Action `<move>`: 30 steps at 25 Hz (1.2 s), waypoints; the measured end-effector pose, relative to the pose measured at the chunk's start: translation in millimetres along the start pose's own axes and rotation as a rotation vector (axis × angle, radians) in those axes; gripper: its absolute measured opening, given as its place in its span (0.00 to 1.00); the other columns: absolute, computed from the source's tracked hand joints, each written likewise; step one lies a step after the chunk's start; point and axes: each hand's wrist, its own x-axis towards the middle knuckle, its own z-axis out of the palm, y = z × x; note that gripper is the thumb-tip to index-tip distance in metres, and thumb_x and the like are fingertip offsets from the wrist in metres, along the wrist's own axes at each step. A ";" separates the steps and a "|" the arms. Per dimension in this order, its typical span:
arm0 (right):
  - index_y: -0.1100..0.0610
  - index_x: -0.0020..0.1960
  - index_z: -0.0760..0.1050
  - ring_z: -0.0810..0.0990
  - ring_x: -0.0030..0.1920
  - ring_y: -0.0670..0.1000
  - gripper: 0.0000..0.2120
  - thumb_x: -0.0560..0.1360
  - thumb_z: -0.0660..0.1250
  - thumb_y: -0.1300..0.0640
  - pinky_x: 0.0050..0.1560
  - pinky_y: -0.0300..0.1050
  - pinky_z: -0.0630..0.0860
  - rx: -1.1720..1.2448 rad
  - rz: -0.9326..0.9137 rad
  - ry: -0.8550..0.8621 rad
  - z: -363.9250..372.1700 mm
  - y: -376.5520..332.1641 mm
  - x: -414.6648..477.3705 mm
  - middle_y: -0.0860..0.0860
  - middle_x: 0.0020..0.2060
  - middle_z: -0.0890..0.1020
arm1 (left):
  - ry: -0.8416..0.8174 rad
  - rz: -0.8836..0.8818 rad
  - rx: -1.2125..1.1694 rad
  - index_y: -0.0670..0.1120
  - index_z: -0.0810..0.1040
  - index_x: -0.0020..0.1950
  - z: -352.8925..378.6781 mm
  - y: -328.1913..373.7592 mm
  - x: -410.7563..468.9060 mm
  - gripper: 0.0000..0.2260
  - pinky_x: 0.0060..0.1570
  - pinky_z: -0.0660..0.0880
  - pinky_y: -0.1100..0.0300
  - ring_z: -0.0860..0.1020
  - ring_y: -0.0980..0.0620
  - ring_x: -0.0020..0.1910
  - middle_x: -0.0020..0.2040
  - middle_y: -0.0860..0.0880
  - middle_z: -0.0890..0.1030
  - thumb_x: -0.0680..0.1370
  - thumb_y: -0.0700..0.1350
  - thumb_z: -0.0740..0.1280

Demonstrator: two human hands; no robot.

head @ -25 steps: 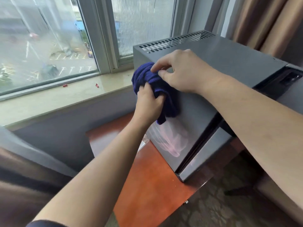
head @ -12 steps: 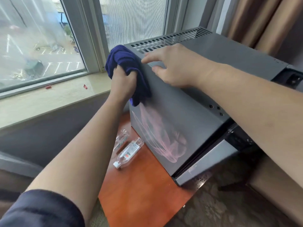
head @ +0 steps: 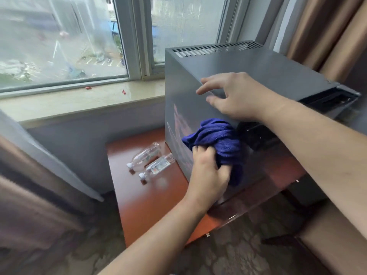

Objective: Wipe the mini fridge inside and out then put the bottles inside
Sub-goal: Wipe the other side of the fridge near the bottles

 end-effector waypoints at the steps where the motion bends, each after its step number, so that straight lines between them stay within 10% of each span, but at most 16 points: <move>1: 0.46 0.63 0.83 0.73 0.74 0.46 0.13 0.81 0.67 0.56 0.72 0.32 0.60 0.061 -0.006 0.047 1.0 -0.9 -15.3 0.45 0.72 0.78 | -0.001 -0.024 -0.005 0.41 0.80 0.57 3.9 6.3 -9.5 0.15 0.65 0.71 0.46 0.73 0.41 0.60 0.58 0.42 0.77 0.74 0.46 0.64; 10: 0.54 0.51 0.84 0.82 0.43 0.47 0.06 0.79 0.68 0.60 0.46 0.37 0.77 0.563 0.190 0.776 66.3 -19.1 -167.1 0.48 0.44 0.83 | -0.069 -0.347 -0.053 0.46 0.79 0.52 -0.9 19.7 -12.7 0.09 0.52 0.79 0.49 0.82 0.49 0.50 0.49 0.48 0.84 0.74 0.46 0.66; 17: 0.50 0.55 0.83 0.85 0.57 0.54 0.16 0.81 0.65 0.39 0.52 0.50 0.84 1.257 0.820 0.119 128.2 -47.1 -143.9 0.51 0.58 0.85 | -0.048 -0.272 -0.177 0.50 0.82 0.47 -35.6 -4.7 39.2 0.07 0.50 0.81 0.54 0.82 0.57 0.42 0.43 0.55 0.85 0.73 0.39 0.71; 30: 0.56 0.56 0.81 0.85 0.54 0.50 0.09 0.85 0.63 0.55 0.59 0.45 0.80 1.590 0.631 0.778 89.3 -87.0 84.6 0.51 0.53 0.87 | -0.238 -0.006 -0.321 0.55 0.81 0.51 -136.3 -43.7 253.6 0.09 0.55 0.81 0.56 0.84 0.59 0.51 0.50 0.56 0.86 0.73 0.45 0.73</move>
